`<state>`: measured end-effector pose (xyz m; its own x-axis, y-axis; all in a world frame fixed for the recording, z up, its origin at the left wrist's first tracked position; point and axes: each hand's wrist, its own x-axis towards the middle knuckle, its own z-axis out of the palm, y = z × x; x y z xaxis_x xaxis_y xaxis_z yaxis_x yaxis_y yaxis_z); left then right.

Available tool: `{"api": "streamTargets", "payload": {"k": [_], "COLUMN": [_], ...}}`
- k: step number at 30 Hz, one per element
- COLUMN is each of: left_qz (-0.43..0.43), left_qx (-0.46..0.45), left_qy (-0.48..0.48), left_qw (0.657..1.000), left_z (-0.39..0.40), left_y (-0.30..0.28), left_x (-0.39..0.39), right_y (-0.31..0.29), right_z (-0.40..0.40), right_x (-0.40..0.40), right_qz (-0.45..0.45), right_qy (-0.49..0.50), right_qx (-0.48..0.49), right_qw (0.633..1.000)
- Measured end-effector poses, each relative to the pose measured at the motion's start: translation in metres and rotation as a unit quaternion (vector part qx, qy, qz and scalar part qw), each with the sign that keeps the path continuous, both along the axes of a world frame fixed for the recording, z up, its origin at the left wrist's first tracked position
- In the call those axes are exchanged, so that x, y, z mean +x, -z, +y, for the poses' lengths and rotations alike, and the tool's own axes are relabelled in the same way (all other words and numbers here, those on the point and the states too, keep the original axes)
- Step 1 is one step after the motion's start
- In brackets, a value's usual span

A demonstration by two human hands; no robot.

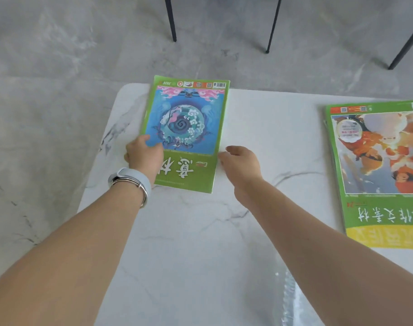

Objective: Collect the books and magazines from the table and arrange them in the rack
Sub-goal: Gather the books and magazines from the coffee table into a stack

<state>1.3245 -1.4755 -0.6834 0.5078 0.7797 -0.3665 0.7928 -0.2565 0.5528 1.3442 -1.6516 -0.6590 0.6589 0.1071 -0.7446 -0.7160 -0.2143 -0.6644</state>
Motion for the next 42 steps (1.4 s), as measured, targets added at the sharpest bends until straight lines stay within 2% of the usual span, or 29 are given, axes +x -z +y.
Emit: {"api": "streamTargets", "payload": {"k": [2, 6, 11, 17, 23, 27, 31, 34, 42], "left_qz": [0.009, -0.035, -0.06, -0.121, -0.164, -0.132, -0.061, -0.018, -0.057], "left_qx": [0.008, -0.037, -0.126, -0.132, -0.216, -0.231, -0.145, -0.121, -0.164], "left_qy": [-0.013, -0.039, -0.016, 0.021, 0.066, 0.092, 0.131, 0.141, 0.074], "left_qw": [1.0, 0.998, 0.99, 0.984, 0.96, 0.96, 0.979, 0.982, 0.982], "left_z": [0.013, 0.026, 0.007, -0.097, -0.236, -0.305, -0.33, -0.334, -0.347], "left_y": [0.005, 0.008, 0.01, -0.016, -0.026, -0.023, -0.001, 0.01, -0.001], "left_x": [0.003, 0.005, 0.0, -0.008, 0.0, 0.0, 0.005, 0.006, 0.012], "right_y": [0.002, 0.006, 0.006, -0.006, -0.017, -0.018, -0.005, 0.008, 0.017], "right_z": [0.011, 0.018, 0.004, -0.094, -0.228, -0.296, -0.328, -0.337, -0.336], "right_x": [0.004, 0.008, 0.003, -0.001, -0.01, -0.012, -0.01, -0.006, 0.006], "right_qz": [0.02, 0.045, -0.012, -0.095, -0.147, -0.138, -0.13, -0.119, -0.072], "right_qy": [0.019, 0.023, -0.004, 0.028, 0.08, 0.122, 0.099, 0.076, 0.086], "right_qx": [0.006, 0.007, -0.018, -0.066, -0.183, -0.232, -0.254, -0.278, -0.287], "right_qw": [1.0, 0.999, 1.0, 0.993, 0.969, 0.955, 0.953, 0.95, 0.951]}}
